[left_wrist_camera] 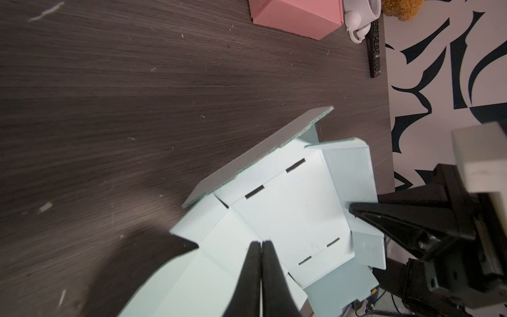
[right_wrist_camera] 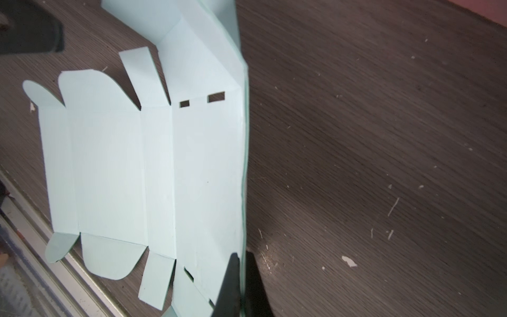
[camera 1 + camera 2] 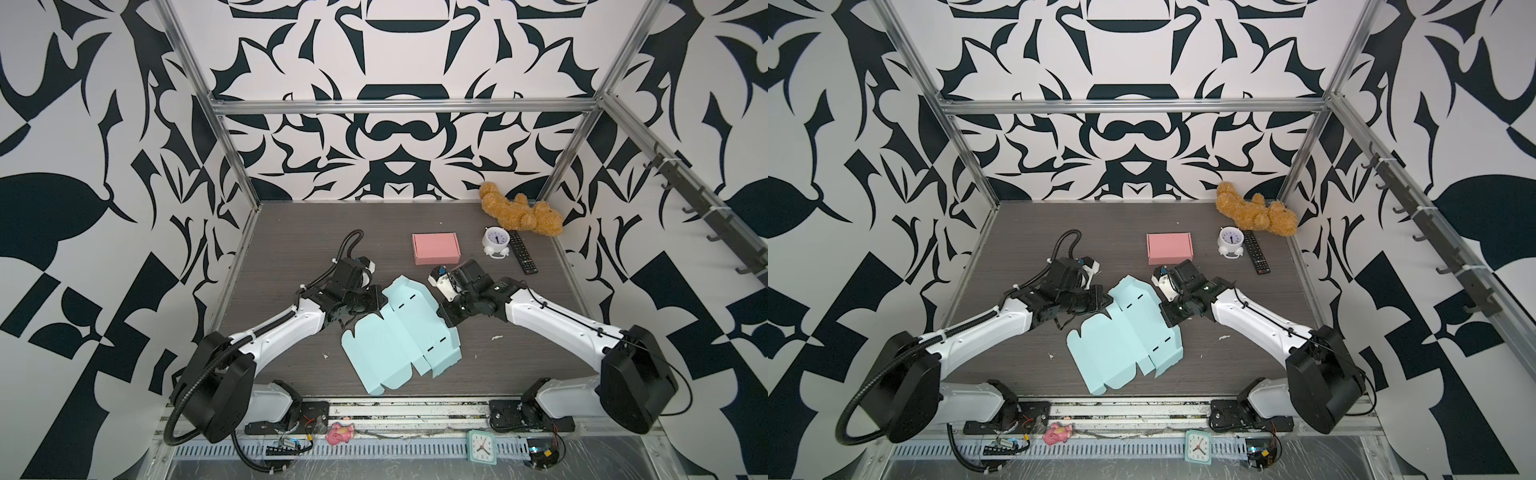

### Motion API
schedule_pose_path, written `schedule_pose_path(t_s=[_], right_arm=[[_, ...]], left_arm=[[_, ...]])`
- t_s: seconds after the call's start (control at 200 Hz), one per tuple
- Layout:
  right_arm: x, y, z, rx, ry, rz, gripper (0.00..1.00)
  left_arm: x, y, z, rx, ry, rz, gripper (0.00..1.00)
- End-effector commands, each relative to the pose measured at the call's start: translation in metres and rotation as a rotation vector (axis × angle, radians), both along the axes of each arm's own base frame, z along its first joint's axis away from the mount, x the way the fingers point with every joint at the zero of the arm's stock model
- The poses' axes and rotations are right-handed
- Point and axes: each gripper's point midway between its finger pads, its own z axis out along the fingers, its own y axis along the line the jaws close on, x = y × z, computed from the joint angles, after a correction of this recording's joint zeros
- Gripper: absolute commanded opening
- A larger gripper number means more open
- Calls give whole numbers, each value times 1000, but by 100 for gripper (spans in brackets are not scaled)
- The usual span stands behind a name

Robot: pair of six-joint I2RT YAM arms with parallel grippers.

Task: Assemble paper box
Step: First fold the bottom flaps of a flat cardboard box at the center of the table.

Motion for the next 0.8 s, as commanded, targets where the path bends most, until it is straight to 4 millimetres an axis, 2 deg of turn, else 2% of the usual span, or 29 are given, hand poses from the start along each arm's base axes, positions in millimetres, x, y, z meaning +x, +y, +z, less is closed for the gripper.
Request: schedule_pose_path(t_s=[0.0, 0.16, 0.395, 0.62, 0.795], right_arm=[[7, 8, 15, -5, -57, 34, 0], [8, 13, 16, -7, -61, 46, 0], [8, 16, 18, -6, -72, 54, 0], [12, 19, 17, -17, -83, 51, 0], [14, 21, 21, -31, -105, 54, 0]], left_arm=[[20, -12, 12, -49, -61, -25, 8], [44, -21, 6, -60, -62, -21, 8], [64, -31, 16, -51, -112, -47, 10], [57, -44, 22, -76, -126, -121, 12], [35, -52, 18, -51, -118, -184, 13]])
